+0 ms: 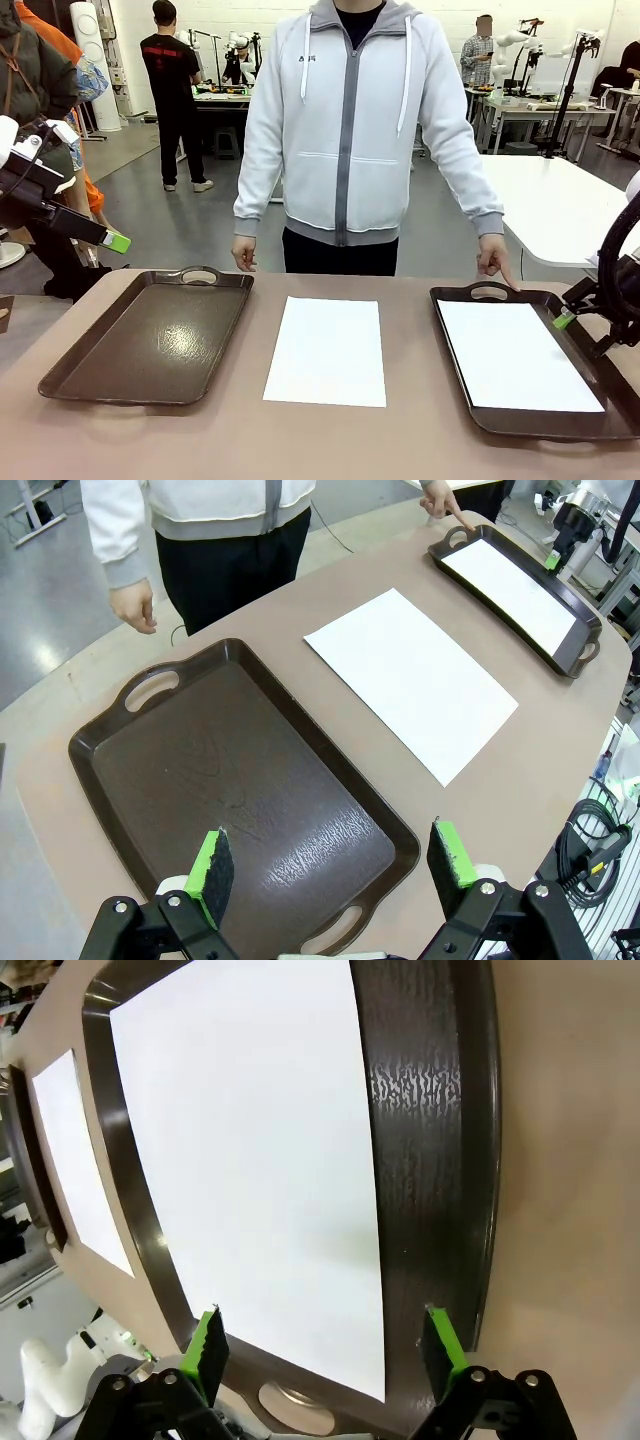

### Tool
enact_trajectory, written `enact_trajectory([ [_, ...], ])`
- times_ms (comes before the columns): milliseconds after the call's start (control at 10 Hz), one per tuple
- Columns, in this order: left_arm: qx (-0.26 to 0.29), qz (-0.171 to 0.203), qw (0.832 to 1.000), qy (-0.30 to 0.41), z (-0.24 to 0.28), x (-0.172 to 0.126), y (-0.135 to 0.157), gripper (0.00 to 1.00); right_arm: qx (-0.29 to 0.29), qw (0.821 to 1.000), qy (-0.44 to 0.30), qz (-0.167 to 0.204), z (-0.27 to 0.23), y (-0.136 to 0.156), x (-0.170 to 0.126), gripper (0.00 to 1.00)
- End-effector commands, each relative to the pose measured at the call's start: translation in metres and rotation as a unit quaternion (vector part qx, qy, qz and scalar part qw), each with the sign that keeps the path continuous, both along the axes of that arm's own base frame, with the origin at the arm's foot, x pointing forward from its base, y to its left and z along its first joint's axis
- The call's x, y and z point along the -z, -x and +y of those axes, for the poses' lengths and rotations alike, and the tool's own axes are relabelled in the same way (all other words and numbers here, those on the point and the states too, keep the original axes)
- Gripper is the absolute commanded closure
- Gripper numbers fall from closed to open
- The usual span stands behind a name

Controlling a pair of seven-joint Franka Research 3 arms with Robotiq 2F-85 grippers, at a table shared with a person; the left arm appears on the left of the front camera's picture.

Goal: Sort the A4 documents.
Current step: Place the A4 Paper in the designated Handle tray, then receive the A4 Paper.

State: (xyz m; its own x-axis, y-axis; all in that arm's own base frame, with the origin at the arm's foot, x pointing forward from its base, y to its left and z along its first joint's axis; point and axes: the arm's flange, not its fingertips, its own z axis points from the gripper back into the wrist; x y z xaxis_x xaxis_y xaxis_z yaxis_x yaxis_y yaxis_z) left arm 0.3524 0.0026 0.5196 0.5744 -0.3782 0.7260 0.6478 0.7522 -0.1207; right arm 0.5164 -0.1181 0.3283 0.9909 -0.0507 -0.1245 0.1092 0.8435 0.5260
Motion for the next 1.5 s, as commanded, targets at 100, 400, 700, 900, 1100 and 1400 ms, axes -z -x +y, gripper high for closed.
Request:
enact_trajectory([
  [100,0.006,0.000,1.000,0.003,0.0019,0.0018,-0.0014,0.00,-0.001,1.000,0.000,-0.001,-0.0007,-0.0022,-0.0009,0.00],
  [400,0.006,0.000,1.000,0.003,0.0019,0.0018,-0.0014,0.00,-0.001,1.000,0.000,-0.001,-0.0007,-0.0022,-0.0009,0.00],
  [700,0.006,0.000,1.000,0.003,0.0019,0.0018,-0.0014,0.00,-0.001,1.000,0.000,-0.001,-0.0007,-0.0022,-0.0009,0.00],
  [900,0.006,0.000,1.000,0.003,0.0019,0.0018,-0.0014,0.00,-0.001,1.000,0.000,-0.001,-0.0007,-0.0022,-0.0009,0.00],
  [1100,0.006,0.000,1.000,0.003,0.0019,0.0018,-0.0014,0.00,-0.001,1.000,0.000,-0.001,-0.0007,-0.0022,-0.0009,0.00],
  [1400,0.006,0.000,1.000,0.003,0.0019,0.0018,-0.0014,0.00,-0.001,1.000,0.000,-0.001,-0.0007,-0.0022,-0.0009,0.00],
])
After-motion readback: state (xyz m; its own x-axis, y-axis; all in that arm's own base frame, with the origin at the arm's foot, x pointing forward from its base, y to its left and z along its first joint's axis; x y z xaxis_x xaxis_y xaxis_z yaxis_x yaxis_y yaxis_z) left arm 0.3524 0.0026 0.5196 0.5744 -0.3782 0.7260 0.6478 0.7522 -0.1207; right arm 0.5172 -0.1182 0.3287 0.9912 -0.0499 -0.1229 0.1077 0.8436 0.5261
